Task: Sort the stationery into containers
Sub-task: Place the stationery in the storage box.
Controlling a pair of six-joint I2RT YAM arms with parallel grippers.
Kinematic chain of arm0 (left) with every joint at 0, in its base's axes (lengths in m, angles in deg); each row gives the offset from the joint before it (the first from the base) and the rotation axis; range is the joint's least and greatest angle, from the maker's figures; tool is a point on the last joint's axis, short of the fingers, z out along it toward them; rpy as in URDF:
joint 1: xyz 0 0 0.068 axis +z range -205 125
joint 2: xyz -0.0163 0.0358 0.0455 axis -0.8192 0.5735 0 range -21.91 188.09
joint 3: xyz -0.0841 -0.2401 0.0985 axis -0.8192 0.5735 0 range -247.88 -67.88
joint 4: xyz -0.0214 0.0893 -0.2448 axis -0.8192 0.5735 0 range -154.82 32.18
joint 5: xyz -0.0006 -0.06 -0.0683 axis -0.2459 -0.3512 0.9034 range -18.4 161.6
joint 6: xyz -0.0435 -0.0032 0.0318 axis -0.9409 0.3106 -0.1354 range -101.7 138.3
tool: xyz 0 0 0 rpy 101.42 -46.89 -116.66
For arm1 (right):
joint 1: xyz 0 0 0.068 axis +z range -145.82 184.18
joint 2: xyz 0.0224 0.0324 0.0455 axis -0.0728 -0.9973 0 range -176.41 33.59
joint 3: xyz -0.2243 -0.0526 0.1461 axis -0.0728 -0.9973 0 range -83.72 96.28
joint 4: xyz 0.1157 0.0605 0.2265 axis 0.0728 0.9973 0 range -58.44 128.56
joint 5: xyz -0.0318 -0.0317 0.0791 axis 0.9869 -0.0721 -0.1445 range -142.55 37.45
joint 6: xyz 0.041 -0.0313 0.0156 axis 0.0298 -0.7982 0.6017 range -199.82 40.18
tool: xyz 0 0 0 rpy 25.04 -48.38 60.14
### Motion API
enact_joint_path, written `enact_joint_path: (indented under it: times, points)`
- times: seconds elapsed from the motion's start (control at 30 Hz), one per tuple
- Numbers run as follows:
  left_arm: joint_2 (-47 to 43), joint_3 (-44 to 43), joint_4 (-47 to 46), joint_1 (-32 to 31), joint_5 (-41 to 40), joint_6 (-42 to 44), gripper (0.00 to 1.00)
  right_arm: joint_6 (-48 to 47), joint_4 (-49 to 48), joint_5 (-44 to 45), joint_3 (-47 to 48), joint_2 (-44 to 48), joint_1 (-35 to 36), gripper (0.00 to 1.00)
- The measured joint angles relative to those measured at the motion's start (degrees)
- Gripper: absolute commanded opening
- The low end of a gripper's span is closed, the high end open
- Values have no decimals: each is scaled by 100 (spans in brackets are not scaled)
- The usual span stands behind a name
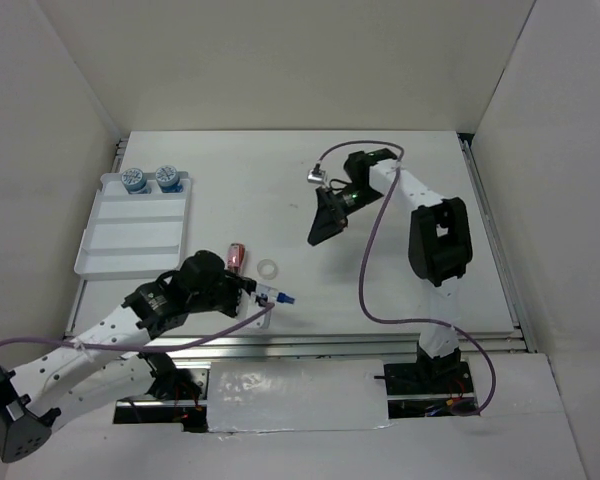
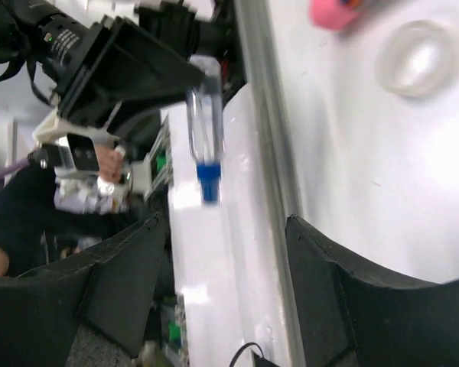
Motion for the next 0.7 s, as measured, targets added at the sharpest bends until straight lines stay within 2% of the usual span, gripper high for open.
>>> enact_joint_path:
  times: [0.13, 0.23, 0.37, 0.47, 0.57, 0.7]
  points:
    - [-50, -20, 136, 1067, 22, 155, 0, -76, -22, 74, -273, 243, -833, 71]
    - [372, -337, 442, 2262, 367, 516, 0, -181, 11, 138, -599, 411, -1161, 71]
    - [1777, -1615, 920, 4133, 1027, 1270, 0, -326, 46, 166, -870, 470, -1220, 71]
    - [2514, -2424, 1062, 5056, 1399, 1849, 0, -378, 55, 177, -951, 470, -1220, 71]
    - [3141, -3060, 1130, 5801, 1521, 2549, 0, -426, 55, 181, -973, 470, -1220, 70]
    - [3720, -3460, 1150, 6387, 1543, 3373, 0, -470, 55, 173, -975, 470, -1220, 70]
